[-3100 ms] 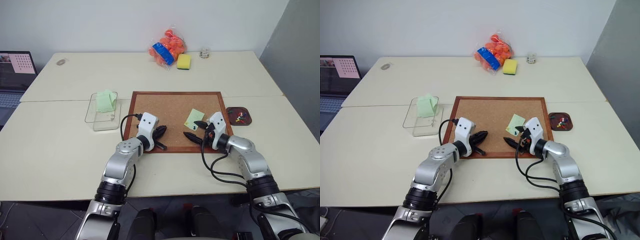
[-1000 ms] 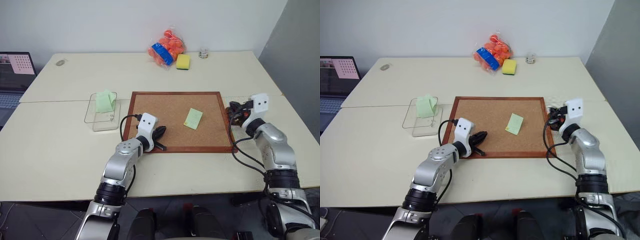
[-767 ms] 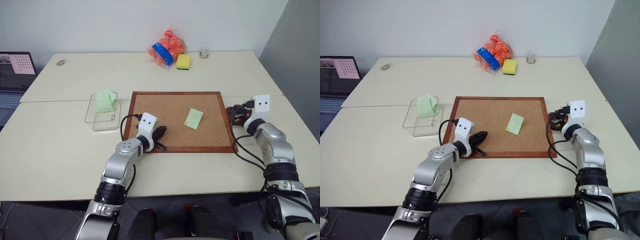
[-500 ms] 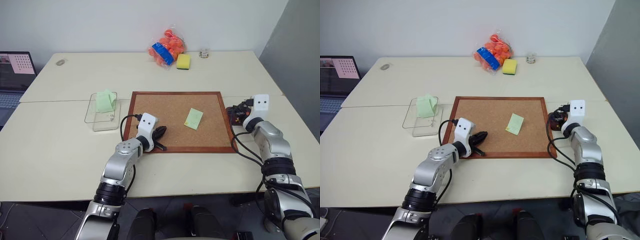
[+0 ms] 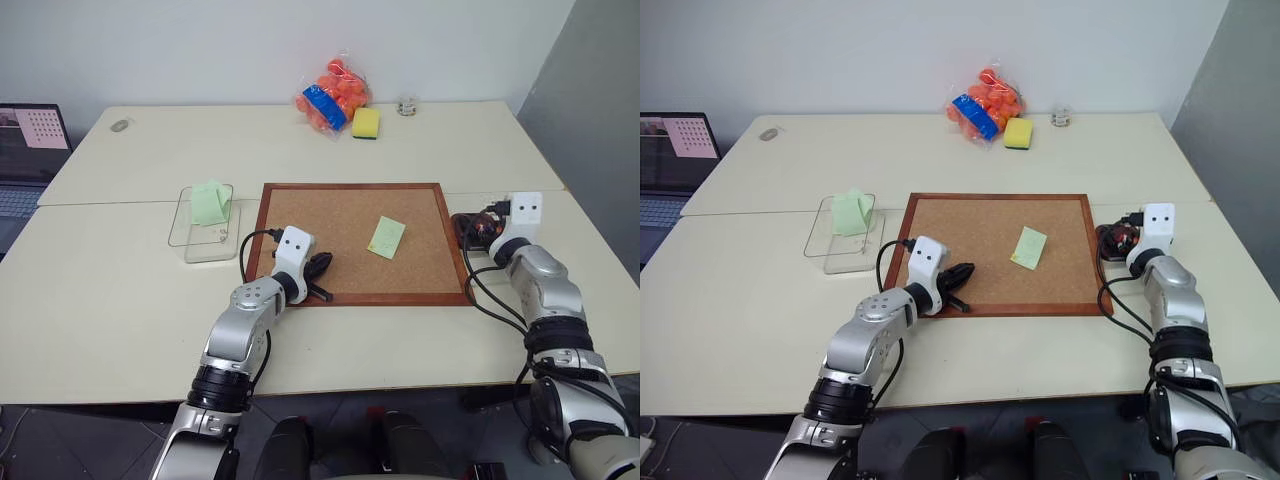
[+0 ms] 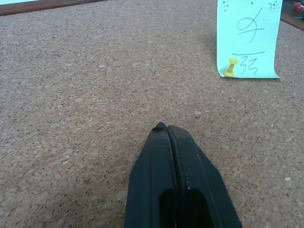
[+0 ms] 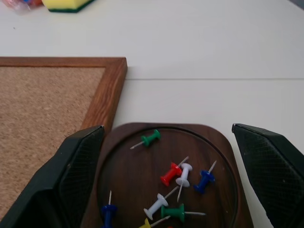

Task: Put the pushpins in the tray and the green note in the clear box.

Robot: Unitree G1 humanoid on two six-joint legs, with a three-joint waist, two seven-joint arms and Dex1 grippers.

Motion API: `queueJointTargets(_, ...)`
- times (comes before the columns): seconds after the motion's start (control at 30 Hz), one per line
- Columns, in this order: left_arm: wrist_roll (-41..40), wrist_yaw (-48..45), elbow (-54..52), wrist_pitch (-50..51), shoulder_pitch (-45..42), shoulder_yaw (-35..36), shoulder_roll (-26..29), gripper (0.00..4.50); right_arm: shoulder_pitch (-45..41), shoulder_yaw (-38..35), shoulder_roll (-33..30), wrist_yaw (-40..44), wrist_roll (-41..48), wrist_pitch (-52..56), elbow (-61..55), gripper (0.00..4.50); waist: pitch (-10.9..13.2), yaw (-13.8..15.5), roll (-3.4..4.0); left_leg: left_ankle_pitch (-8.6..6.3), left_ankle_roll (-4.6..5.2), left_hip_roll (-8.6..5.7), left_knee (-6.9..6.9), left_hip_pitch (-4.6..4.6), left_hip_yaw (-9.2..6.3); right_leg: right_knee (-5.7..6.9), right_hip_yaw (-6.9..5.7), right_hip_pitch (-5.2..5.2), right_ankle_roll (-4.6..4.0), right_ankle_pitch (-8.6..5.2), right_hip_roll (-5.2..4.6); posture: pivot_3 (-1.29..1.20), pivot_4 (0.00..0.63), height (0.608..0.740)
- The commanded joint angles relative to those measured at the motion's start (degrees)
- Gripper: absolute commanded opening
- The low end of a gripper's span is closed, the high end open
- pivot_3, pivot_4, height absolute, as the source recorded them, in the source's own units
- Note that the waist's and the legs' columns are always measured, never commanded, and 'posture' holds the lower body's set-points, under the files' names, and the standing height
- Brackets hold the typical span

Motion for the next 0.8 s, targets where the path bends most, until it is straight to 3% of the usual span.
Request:
queueJointTargets(0.03,0.0,-0.4,2.1,2.0,1.6,-1.3,-0.1,0.0,3.8,2.3,0.3,9.2,3.7,-1.9,-12.2,4.48,0.0,0.0,0.0,0.0,0.0,0.01,0.0,0.0,-0.01,0.0,-0.01,0.01,0.02,-0.01,0.0,0.0,0.15,0.74)
queueJointTargets(0.2,0.0,-0.4,2.1,2.0,1.6,-1.3,-0.1,0.0,10.6,7.1,0.2,18.6,7.5,1.8,-24.6,4.48,0.0,0.1,0.0,0.0,0.0,0.05,0.01,0.01,-0.03,0.02,-0.02,0.01,0.15,-0.08,0.01,0.0,0.15,0.74)
queueJointTargets(0.43,0.0,-0.4,1.8,2.0,1.9,-1.3,0.0,0.0,15.4,12.4,0.4,24.2,8.5,4.8,-31.9,4.48,0.0,0.1,0.0,0.0,0.0,0.06,0.02,0.01,-0.11,0.01,-0.07,0.03,0.16,-0.09,0.0,0.0,0.15,0.74)
queueJointTargets(0.6,0.0,-0.5,1.7,2.1,2.0,-1.3,0.1,0.0,14.6,15.8,2.4,24.8,6.5,3.4,-30.5,4.48,0.0,0.1,0.0,0.0,0.0,0.05,0.01,0.02,-0.13,0.01,-0.09,0.02,0.16,-0.09,0.03,0.0,0.15,0.74)
queueJointTargets(0.8,0.1,-0.5,1.7,2.2,1.7,-1.2,0.4,0.0,8.9,18.3,6.3,24.0,2.8,-0.8,-20.4,4.48,0.0,0.1,-0.01,0.0,0.0,0.03,0.02,0.05,-0.09,0.01,-0.07,0.02,0.16,-0.09,0.03,0.0,0.15,0.74)
